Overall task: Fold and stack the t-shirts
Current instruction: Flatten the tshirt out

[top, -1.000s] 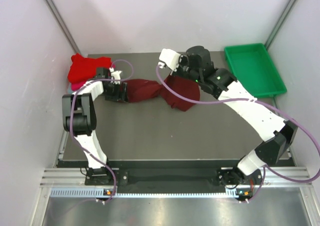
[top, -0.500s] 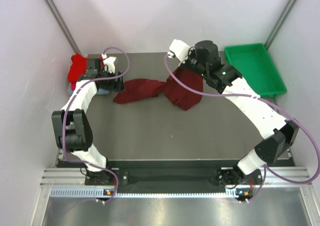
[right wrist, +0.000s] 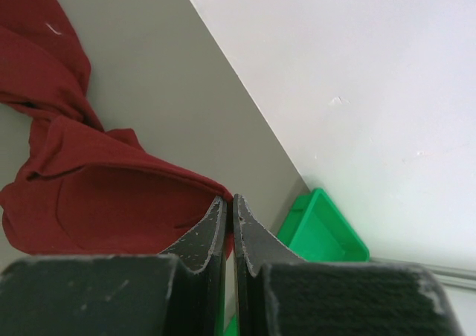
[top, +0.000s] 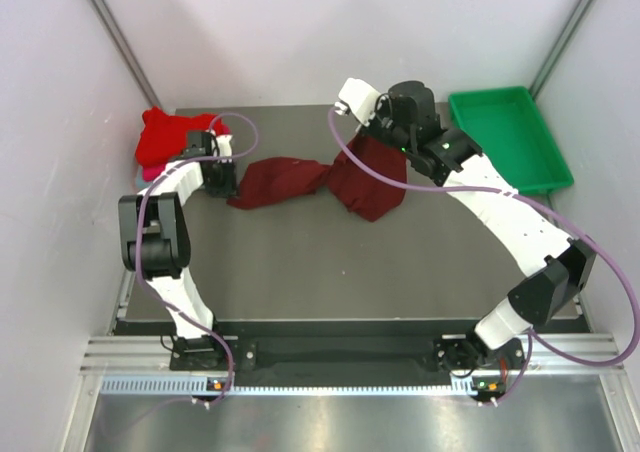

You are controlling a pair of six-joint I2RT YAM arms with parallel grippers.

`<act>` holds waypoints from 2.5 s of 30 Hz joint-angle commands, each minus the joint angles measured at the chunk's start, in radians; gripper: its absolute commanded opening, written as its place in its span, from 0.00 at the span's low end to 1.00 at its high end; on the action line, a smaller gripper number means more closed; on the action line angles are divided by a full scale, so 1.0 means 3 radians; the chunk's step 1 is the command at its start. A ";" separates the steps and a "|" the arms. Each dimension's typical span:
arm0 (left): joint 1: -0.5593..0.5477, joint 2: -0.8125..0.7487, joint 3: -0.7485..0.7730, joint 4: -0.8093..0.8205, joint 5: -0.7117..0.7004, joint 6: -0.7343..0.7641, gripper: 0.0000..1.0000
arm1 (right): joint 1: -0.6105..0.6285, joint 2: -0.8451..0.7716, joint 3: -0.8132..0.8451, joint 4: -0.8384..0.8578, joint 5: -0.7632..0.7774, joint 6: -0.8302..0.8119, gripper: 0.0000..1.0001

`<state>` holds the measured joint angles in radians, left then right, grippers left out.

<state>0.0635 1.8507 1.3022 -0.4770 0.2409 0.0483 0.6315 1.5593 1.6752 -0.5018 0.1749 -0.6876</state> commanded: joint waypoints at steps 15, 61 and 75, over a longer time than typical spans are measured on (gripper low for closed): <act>0.0018 0.0166 0.0098 0.0087 -0.0358 0.0054 0.63 | -0.0044 -0.0120 0.0015 0.0169 0.0051 0.0032 0.00; 0.0013 -0.1548 0.1105 -0.1027 -0.0241 0.0346 0.38 | -0.0857 -0.2074 -0.0926 0.0890 -0.0065 0.0282 0.00; -0.0002 -0.1117 0.0461 -0.1268 0.0311 0.0340 0.63 | -0.0735 -0.1439 -0.1284 -0.0004 -0.1007 0.0881 0.00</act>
<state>0.0639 1.5799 1.4498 -0.8242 0.2562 0.1184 0.3985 1.1622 1.3006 -0.4530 -0.0414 -0.4587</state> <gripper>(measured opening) 0.631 0.014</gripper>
